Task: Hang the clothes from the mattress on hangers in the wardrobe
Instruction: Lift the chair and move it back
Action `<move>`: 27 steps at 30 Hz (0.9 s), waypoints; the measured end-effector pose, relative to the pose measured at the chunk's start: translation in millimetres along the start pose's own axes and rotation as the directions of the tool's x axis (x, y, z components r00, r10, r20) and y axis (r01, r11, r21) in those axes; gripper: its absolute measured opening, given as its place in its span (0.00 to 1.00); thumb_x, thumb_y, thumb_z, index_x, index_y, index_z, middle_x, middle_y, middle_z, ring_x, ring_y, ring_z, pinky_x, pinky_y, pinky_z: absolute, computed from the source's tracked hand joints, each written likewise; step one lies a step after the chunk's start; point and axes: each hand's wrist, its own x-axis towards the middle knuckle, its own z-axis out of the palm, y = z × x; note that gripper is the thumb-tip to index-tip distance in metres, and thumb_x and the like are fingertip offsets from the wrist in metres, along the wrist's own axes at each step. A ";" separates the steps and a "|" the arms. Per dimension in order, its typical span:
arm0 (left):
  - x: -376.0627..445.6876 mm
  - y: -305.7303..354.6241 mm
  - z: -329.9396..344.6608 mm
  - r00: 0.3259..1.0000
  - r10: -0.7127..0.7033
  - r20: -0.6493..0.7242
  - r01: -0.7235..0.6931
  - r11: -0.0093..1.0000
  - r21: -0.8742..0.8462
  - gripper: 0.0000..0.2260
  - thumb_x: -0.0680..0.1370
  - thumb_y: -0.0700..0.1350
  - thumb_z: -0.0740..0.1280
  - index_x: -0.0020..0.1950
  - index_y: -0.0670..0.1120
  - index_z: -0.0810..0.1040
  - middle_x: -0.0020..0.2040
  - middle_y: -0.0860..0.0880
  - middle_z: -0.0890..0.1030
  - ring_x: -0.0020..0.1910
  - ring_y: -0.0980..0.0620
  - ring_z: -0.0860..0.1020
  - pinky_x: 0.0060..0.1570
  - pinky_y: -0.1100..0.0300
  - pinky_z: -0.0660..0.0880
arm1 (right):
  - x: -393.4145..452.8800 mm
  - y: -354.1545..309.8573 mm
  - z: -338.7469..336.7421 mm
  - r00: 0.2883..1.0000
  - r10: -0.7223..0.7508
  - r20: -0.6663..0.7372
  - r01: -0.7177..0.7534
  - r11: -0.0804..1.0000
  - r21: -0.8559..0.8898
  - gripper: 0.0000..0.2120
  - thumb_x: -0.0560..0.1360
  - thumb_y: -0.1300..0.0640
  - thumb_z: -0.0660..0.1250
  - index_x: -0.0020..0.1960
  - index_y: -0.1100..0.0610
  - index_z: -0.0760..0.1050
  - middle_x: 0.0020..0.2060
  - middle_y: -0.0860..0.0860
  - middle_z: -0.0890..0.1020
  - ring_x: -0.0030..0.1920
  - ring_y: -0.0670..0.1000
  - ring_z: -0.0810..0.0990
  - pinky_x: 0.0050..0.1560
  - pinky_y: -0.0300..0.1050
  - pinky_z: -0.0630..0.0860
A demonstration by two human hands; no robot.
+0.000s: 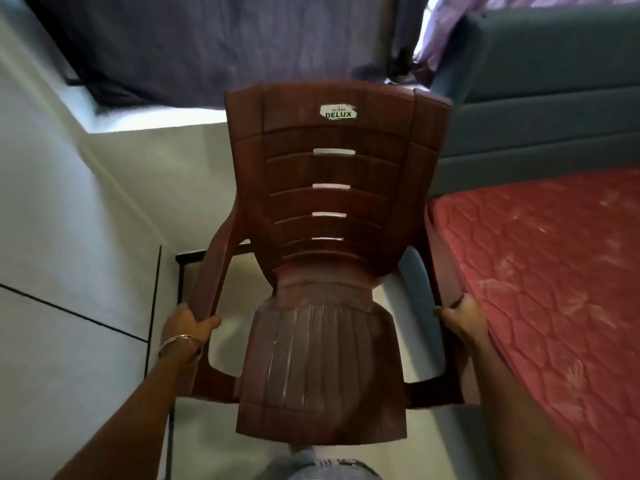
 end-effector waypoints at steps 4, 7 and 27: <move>49.4 18.2 -12.5 0.996 -0.091 0.005 0.091 0.992 -0.087 0.27 0.70 0.45 0.76 0.61 0.33 0.71 0.56 0.34 0.77 0.52 0.36 0.76 0.47 0.50 0.72 | 48.3 -65.7 19.4 0.997 -0.039 0.061 0.039 0.999 0.002 0.21 0.65 0.52 0.78 0.48 0.62 0.71 0.43 0.58 0.79 0.45 0.59 0.77 0.41 0.47 0.72; 91.1 29.4 -17.3 0.984 -0.177 0.021 0.178 0.972 -0.154 0.29 0.68 0.47 0.77 0.60 0.33 0.72 0.55 0.34 0.77 0.52 0.36 0.76 0.48 0.49 0.72 | 84.6 -107.5 37.4 0.992 -0.062 0.111 0.059 0.998 0.030 0.21 0.65 0.55 0.78 0.48 0.62 0.70 0.44 0.58 0.78 0.45 0.58 0.76 0.42 0.47 0.71; 282.2 65.6 17.2 0.913 -0.401 0.072 0.406 0.877 -0.258 0.23 0.67 0.40 0.77 0.57 0.31 0.75 0.47 0.38 0.79 0.42 0.41 0.77 0.42 0.49 0.74 | 273.2 -246.9 145.7 0.951 -0.025 0.309 0.046 0.997 -0.060 0.31 0.68 0.55 0.77 0.63 0.65 0.66 0.56 0.60 0.75 0.54 0.60 0.74 0.46 0.47 0.73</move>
